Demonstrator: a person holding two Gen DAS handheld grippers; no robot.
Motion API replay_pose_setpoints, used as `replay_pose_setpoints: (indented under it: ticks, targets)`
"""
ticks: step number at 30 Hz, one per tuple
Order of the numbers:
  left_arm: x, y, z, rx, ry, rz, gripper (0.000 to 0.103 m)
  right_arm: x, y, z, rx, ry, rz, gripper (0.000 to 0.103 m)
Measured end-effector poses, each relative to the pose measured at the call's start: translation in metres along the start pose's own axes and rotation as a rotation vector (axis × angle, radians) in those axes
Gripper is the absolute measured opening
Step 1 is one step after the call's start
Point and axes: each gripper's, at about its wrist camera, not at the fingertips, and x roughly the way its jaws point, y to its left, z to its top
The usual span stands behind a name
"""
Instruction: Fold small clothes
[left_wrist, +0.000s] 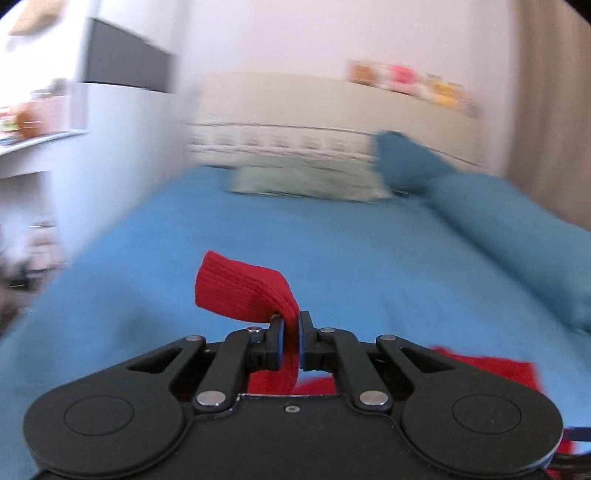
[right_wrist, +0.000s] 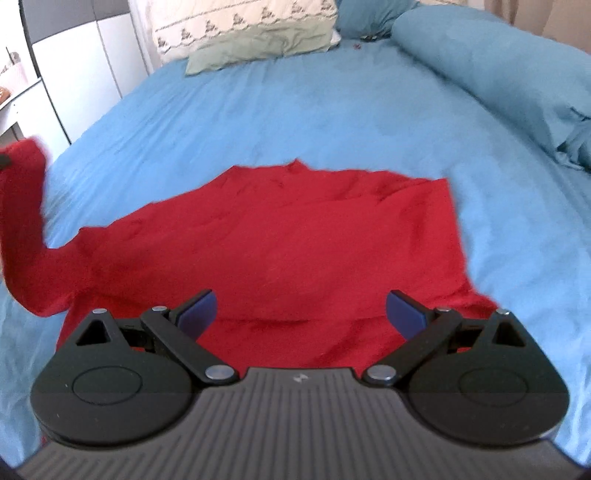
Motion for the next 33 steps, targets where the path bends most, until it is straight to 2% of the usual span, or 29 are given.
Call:
replay_pose_setpoints:
  ticks: [3,6,10,13,14,15,17,19,21,24,27,33]
  targets:
    - [0.024,-0.052,-0.024,0.018,0.059,-0.113,0.008,-0.001,-0.019,0.000,0.053,-0.008,0.005,0.103]
    - [0.057,-0.090,-0.069,0.058,0.144,-0.158,0.008,0.003,-0.039,-0.005,0.110,0.008,0.007,0.103]
    - [0.089,-0.116,-0.118,0.066,0.263,-0.131,0.008,0.008,-0.054,-0.014,0.112,0.038,0.014,0.103]
    - [0.090,-0.120,-0.130,0.044,0.275,-0.118,0.009,0.011,-0.061,-0.019,0.101,0.043,0.026,0.103]
    - [0.088,-0.121,-0.132,0.055,0.273,-0.120,0.012,0.013,-0.062,-0.019,0.100,0.043,0.029,0.103]
    - [0.086,-0.121,-0.132,0.068,0.272,-0.125,0.017,0.014,-0.064,-0.019,0.102,0.042,0.036,0.103]
    - [0.078,-0.119,-0.129,0.092,0.270,-0.140,0.055,0.014,-0.067,-0.019,0.110,0.037,0.046,0.103]
    - [0.071,-0.113,-0.121,0.113,0.249,-0.136,0.071,0.014,-0.068,-0.015,0.110,0.031,0.048,0.103]
    - [0.056,-0.102,-0.109,0.142,0.228,-0.112,0.074,0.012,-0.065,-0.006,0.099,0.021,0.050,0.103]
    - [0.039,-0.083,-0.100,0.158,0.245,-0.047,0.074,0.009,-0.048,0.012,0.050,0.010,0.073,0.103]
    - [0.026,-0.054,-0.098,0.122,0.267,0.015,0.075,0.018,-0.018,0.030,-0.061,0.040,0.100,0.103]
    - [0.024,-0.020,-0.102,0.058,0.329,0.086,0.074,0.051,0.044,0.049,-0.200,0.095,0.157,0.103]
